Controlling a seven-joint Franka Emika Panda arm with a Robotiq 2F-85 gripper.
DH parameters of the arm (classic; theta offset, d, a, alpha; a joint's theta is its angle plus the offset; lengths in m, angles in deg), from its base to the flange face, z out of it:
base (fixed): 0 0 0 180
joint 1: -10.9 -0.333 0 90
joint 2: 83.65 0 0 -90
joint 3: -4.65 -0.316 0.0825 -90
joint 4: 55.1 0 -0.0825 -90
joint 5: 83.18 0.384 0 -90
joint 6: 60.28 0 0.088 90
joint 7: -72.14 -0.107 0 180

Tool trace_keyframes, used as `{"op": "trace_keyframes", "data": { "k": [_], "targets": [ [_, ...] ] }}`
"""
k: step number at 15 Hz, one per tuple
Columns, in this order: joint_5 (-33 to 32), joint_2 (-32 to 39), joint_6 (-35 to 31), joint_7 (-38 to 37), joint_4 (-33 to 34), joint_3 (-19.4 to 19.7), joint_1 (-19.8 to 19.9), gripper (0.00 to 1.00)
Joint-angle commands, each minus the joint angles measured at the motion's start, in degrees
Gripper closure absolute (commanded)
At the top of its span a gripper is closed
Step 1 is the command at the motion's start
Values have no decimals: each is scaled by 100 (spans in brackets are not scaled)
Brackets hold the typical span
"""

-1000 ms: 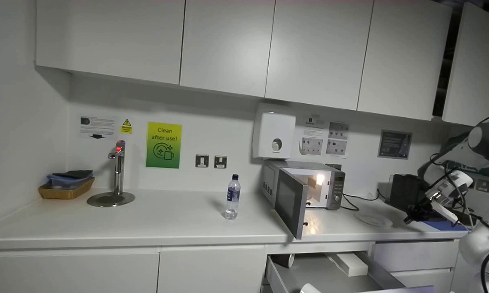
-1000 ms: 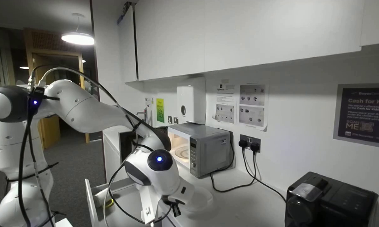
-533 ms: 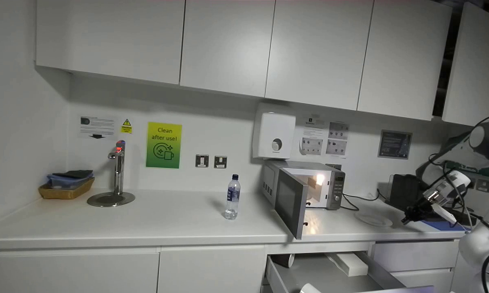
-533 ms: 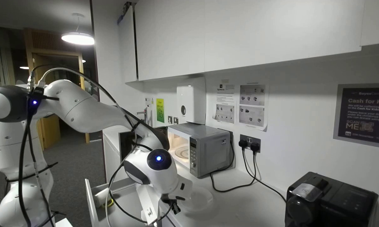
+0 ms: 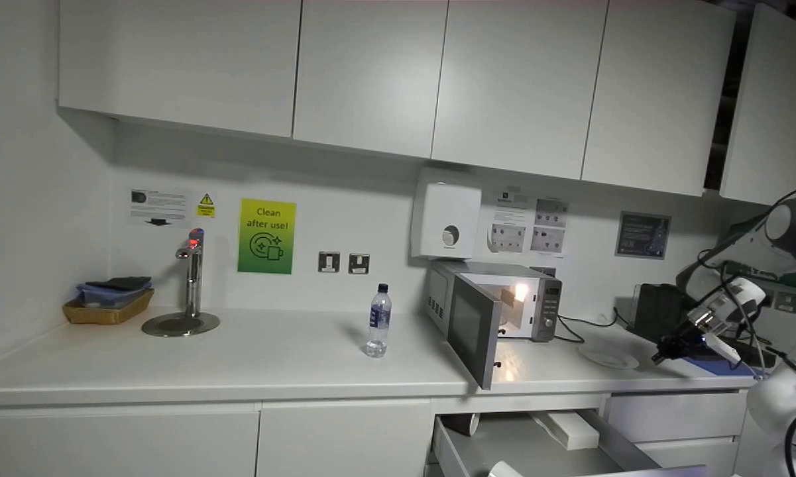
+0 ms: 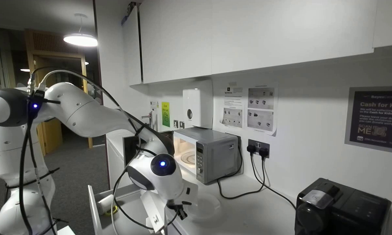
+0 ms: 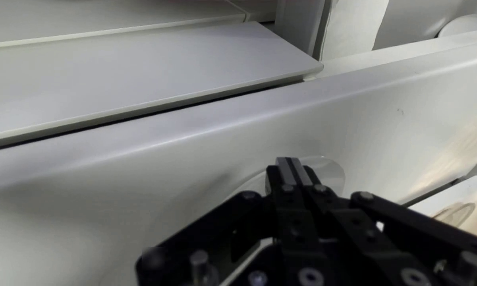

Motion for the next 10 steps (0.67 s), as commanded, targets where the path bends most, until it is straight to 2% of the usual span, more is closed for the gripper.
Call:
{"op": "trace_keyframes", "data": {
  "k": [1,5,10],
  "targets": [
    [519,-272,-288,81,-173,-25,131,100],
    [1026,-179,-589,-78,-145,-4,225,100],
    [1195,72,-577,-222,0,58,378,100]
  ]
}}
